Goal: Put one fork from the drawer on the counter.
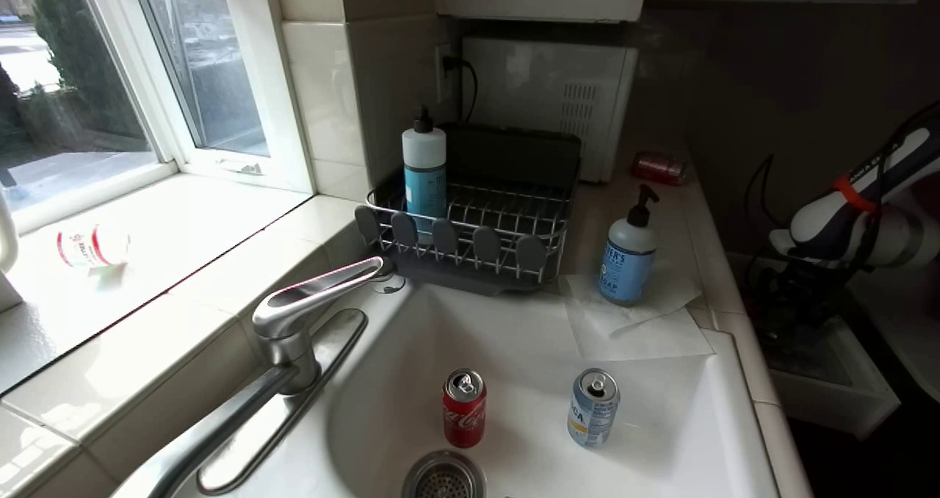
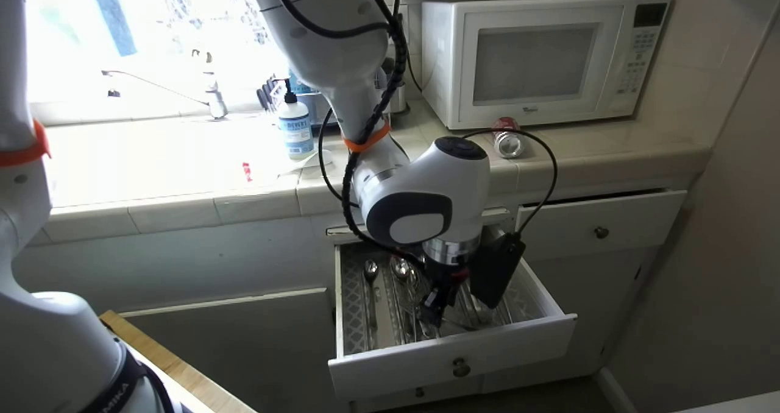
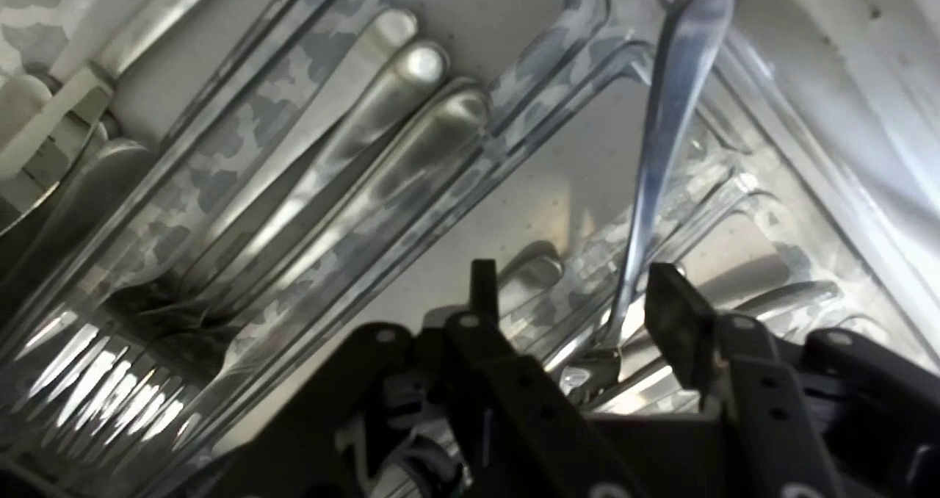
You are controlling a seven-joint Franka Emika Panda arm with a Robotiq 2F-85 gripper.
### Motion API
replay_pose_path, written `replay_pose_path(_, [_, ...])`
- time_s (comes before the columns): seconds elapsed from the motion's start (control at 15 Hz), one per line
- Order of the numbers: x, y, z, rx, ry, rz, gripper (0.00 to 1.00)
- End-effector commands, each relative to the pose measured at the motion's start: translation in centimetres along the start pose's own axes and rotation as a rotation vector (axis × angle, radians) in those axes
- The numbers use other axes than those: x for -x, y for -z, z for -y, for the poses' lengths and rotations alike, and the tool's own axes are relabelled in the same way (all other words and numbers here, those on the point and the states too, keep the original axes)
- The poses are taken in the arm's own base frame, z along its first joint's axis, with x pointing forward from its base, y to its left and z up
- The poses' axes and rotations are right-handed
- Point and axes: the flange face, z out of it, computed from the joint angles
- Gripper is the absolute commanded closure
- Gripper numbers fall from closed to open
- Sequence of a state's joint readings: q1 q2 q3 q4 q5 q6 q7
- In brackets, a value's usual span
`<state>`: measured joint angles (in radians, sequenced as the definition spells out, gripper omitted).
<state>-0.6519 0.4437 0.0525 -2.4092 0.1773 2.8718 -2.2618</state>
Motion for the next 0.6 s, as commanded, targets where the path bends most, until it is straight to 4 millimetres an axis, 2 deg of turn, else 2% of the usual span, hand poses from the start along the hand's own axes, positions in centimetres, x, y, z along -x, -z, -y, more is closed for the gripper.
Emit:
replay_pose_path(0.0, [0.72,-1.13,-0.2,0.021,0.023,0.023,0.51])
replay_pose_path(0.07, [0.77,-1.23,-0.2,0.025,0.026,0.03,0.58])
replay_pose_path(0.33, [0.49,-1.34,0.1,0.015,0.047,0.039,0.61])
replay_pose_path(0.4, [0.44,-1.38,0.28,0.011,0.053,0.042,0.72])
replay_pose_path(0.47, [0.39,-1.32,0.2,0.01,0.062,0.045,0.77])
replay_pose_path(0.53, [0.34,-1.28,0.45,0.004,0.068,0.047,0.88])
